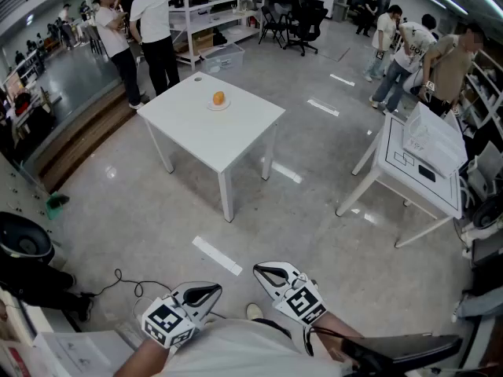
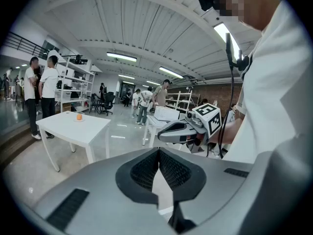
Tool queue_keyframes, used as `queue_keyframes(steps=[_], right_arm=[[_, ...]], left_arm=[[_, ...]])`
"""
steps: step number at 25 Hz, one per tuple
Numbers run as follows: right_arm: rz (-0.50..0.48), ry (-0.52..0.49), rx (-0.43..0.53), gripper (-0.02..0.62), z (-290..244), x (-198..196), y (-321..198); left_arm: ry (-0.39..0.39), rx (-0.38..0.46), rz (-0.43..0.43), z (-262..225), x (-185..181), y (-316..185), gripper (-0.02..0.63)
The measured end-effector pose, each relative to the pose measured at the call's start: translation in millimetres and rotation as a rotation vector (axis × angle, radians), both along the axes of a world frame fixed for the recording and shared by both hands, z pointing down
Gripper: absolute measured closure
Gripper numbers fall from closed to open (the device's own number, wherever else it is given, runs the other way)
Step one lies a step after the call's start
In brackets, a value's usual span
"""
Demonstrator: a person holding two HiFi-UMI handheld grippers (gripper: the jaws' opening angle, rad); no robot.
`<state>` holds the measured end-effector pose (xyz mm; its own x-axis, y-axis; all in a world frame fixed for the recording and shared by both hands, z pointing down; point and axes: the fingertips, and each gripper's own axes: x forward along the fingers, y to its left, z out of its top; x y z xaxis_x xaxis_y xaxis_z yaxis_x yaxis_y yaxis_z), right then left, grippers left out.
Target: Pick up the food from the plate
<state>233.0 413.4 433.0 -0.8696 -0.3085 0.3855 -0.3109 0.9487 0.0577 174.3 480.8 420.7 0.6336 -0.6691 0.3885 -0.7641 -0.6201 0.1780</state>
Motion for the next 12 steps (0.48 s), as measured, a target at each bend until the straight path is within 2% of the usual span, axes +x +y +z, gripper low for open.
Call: queue_keyframes(steps=[5, 12], right_arm=[[-0.016, -0.006, -0.002, 0.581, 7, -34, 46], [-0.058, 0.022, -0.026, 0.581, 10, -80, 102]], left_arm=[[-0.014, -0.040, -0.009, 24, -38, 56, 0.594], [0.007, -0.046, -0.041, 24, -86, 101, 0.594]])
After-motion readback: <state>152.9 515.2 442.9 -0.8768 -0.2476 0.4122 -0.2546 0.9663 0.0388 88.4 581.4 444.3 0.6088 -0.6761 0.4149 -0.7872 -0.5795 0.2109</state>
